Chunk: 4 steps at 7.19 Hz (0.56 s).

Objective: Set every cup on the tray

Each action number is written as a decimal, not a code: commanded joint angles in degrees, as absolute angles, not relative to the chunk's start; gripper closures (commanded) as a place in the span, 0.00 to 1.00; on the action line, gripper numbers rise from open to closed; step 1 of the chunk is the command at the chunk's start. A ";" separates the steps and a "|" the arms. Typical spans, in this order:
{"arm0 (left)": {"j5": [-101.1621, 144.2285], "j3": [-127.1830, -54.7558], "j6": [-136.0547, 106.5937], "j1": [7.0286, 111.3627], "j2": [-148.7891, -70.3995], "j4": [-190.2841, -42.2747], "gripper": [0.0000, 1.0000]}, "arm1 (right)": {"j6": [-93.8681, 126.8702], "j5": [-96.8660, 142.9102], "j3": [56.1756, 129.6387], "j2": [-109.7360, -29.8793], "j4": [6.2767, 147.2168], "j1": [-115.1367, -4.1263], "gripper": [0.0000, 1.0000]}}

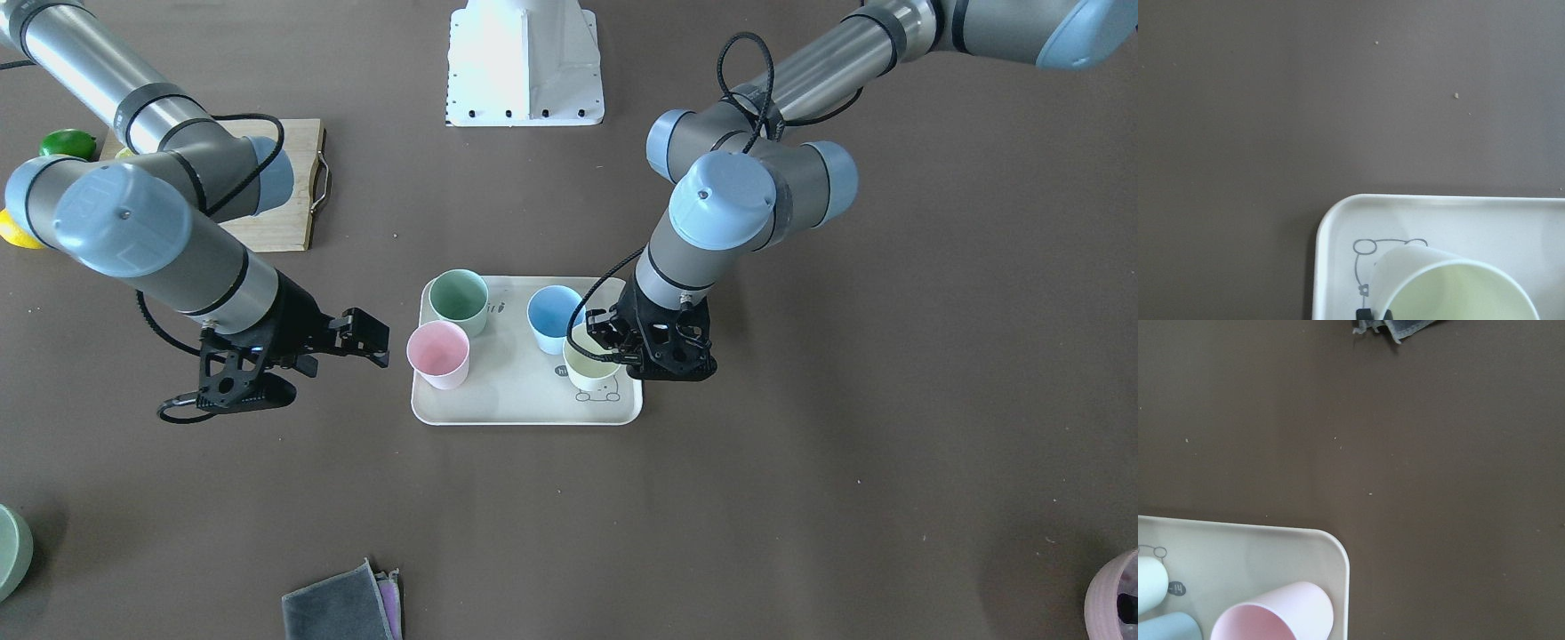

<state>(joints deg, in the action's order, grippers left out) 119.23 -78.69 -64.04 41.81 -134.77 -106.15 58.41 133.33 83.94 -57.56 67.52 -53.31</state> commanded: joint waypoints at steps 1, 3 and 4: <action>119.87 -81.89 -61.99 45.23 -131.43 -105.30 0.02 | 52.49 136.84 84.72 -62.38 67.50 -59.30 0.00; 122.78 -92.58 -40.72 53.22 -121.60 -95.68 0.02 | 44.26 140.33 88.23 -69.49 67.76 -65.71 0.00; 122.87 -97.51 -29.73 57.44 -115.46 -92.06 0.02 | 42.21 142.01 89.81 -72.39 67.76 -69.05 0.00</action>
